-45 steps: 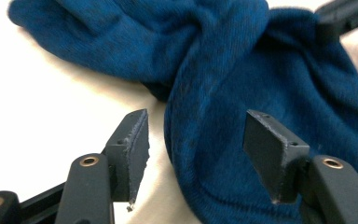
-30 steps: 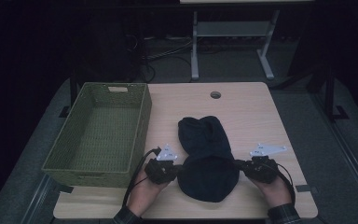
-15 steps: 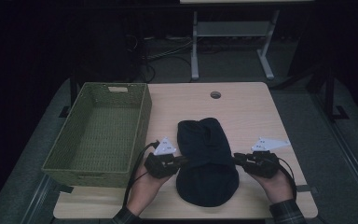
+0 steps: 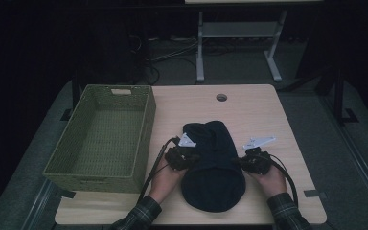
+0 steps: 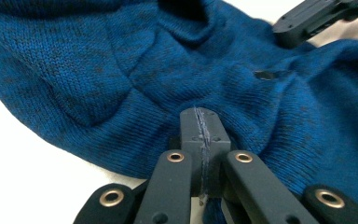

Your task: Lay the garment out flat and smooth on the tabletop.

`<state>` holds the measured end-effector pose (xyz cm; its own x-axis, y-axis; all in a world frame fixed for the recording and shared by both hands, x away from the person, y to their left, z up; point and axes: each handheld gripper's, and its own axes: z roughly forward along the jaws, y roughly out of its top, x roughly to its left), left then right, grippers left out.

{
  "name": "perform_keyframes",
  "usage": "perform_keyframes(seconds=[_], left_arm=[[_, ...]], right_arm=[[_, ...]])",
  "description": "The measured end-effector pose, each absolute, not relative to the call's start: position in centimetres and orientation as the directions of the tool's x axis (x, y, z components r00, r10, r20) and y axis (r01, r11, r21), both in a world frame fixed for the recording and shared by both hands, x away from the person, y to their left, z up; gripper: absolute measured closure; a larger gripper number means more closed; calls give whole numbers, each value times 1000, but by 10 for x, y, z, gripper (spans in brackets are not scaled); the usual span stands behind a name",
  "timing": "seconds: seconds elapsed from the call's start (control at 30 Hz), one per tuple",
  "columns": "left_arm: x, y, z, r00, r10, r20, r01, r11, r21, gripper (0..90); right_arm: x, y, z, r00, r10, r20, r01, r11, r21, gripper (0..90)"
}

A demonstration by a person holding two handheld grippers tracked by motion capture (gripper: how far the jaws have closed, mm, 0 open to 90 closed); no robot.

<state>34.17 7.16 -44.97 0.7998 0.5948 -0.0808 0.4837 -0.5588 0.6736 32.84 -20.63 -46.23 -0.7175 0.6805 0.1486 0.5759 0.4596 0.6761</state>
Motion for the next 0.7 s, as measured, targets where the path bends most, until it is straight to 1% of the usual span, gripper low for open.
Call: perform_keyframes(seconds=[0.13, 0.2, 0.3, 0.47, 0.53, 0.63, 0.7], left_arm=[[346, 74, -457, 793, 608, -44, 495, -598, 630, 897], [347, 78, -458, 788, 613, -61, 508, -591, 627, 897], [344, 79, -457, 791, 611, -31, 497, -613, 614, 898], [355, 81, -457, 762, 647, 29, 498, -613, 614, 898], [359, 80, -457, 753, 658, 27, 505, -603, 618, 899], [364, 78, -458, 746, 663, 67, 492, -615, 617, 899], [365, 78, -458, 743, 666, 69, 494, -615, 615, 899]], right_arm=[[329, -206, -466, -719, 683, 133, 580, 483, 656, 900], [328, -207, -466, -720, 683, 122, 575, 489, 656, 900], [325, -210, -465, -717, 689, 108, 575, 497, 650, 900], [317, -213, -465, -707, 699, 109, 585, 491, 645, 900], [314, -214, -464, -706, 701, 103, 585, 495, 643, 900], [313, -215, -464, -701, 705, 102, 590, 494, 639, 900], [314, -215, -464, -704, 703, 100, 586, 497, 640, 900]])
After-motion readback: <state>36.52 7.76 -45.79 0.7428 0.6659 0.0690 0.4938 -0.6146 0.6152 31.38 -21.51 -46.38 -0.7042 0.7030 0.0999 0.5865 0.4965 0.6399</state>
